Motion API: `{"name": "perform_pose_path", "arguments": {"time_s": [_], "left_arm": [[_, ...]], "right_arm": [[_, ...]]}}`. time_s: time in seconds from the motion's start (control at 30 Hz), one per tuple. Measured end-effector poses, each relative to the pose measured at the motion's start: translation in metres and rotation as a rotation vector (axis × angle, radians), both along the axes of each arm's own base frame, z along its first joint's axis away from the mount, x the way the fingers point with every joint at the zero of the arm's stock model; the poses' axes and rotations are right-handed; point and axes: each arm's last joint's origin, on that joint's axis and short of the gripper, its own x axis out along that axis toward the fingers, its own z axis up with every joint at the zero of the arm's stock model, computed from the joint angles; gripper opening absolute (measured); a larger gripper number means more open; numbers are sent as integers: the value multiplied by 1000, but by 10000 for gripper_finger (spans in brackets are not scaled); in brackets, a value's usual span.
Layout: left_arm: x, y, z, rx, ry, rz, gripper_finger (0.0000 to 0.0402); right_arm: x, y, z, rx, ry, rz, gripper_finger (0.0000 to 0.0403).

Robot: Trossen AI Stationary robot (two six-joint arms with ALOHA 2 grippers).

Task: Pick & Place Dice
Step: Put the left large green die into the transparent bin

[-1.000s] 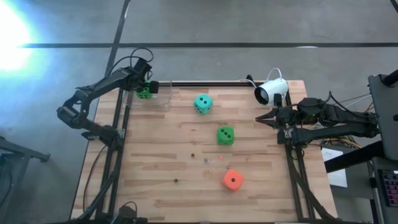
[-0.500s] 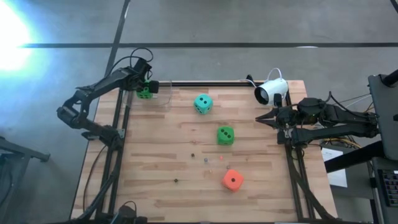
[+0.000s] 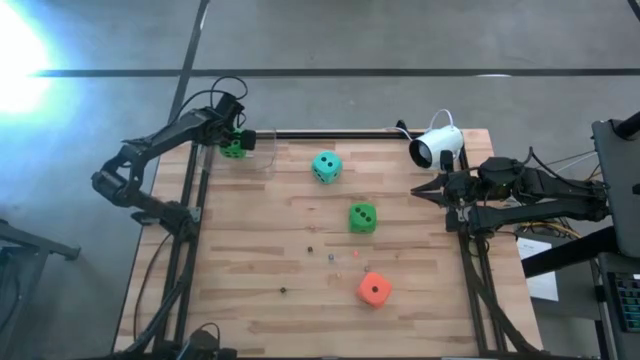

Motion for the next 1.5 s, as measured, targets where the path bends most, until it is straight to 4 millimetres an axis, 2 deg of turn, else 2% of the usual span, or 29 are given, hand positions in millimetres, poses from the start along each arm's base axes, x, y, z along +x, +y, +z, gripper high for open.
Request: {"name": "perform_pose_path", "arguments": {"time_s": [0.2,1.03,1.17,1.27,1.5], "left_arm": [[-1,0,0,9,17,12,397],[-2,-2,-1,-14,33,13,394],[-2,-2,-1,-13,32,14,393],[-2,-1,-1,-10,30,14,393],[-2,-1,-1,-5,27,14,393]], "right_arm": [[0,0,0,2,0,0,27],[0,0,0,1,0,0,27],[1,0,1,-67,-5,17,27],[9,-1,4,-100,-37,5,27],[42,-6,1,-160,-26,-152,27]]}}
